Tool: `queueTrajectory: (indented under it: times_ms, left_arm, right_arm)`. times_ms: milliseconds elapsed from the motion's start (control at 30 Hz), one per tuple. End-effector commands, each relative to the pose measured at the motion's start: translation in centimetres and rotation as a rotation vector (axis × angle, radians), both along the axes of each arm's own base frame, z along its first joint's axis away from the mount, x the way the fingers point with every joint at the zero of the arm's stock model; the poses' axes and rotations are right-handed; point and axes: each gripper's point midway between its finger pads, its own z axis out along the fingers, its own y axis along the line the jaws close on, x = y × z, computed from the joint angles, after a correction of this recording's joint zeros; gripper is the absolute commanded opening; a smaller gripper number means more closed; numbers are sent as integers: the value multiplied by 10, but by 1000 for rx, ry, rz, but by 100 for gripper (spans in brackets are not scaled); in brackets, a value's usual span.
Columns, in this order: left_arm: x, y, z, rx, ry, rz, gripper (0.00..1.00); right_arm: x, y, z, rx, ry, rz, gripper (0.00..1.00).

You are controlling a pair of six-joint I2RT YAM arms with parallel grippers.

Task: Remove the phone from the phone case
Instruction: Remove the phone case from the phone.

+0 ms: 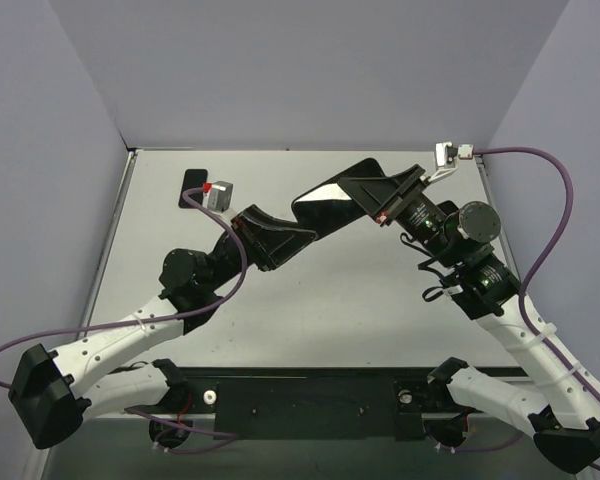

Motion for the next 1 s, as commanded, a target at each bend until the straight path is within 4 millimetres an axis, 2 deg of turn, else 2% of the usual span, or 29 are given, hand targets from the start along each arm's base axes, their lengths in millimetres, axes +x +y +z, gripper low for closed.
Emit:
queueTrajectory:
  times_ms: [0,200,267,333,500,600,767,967]
  left_arm:
    - [-31,13,50,-107,-148,-61,35]
    - [-34,13,51,-81,-245,-18,8]
    - [-36,12,49,-53,-321,18,5]
    - [-34,11,43,-3,-392,70,3]
    - [-46,11,34,65,-614,121,0]
    - [-42,5,20,122,-708,143,0]
    - [-36,4,14,105,-721,159,0]
    - [-8,7,6,111,-613,220,0]
  right_arm:
    - [4,-12,20,31,-61,-76,0]
    - [4,-10,17,44,-4,-63,0]
    - [3,-7,21,105,42,-22,0]
    - [0,-2,24,133,72,15,0]
    - [-5,8,33,260,152,138,0]
    - [-12,12,46,362,169,226,0]
    - [-22,9,55,437,178,291,0]
    - [-30,7,64,527,200,370,0]
